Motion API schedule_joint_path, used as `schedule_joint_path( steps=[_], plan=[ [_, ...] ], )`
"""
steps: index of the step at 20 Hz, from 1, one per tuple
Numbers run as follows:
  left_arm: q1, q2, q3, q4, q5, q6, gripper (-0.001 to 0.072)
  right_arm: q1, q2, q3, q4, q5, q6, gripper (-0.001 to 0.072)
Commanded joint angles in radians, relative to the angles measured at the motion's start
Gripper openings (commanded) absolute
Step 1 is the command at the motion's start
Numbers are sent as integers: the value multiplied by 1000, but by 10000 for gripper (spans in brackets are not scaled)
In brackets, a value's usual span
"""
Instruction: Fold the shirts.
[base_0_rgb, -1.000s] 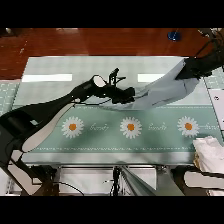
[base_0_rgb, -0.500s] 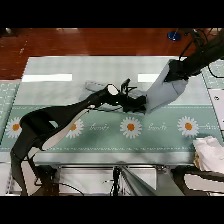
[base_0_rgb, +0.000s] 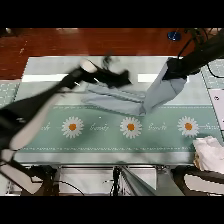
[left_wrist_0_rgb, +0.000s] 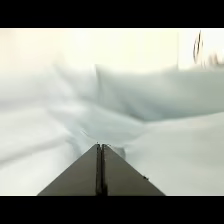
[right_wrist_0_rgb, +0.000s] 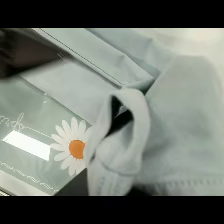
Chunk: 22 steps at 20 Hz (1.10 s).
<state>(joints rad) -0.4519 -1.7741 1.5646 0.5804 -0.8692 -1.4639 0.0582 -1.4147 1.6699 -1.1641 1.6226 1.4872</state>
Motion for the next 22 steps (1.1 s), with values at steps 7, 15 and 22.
schedule_joint_path(
  steps=[7,15,22],
  plan=[
    [582,576,2,359,-333,90,37,203,-60,0,2,-201,141,27],
    [753,816,2,359,-369,170,37,404,-278,0,3,-354,239,27],
    [677,812,-50,359,-433,170,38,465,-396,0,114,-700,332,26]
  ],
)
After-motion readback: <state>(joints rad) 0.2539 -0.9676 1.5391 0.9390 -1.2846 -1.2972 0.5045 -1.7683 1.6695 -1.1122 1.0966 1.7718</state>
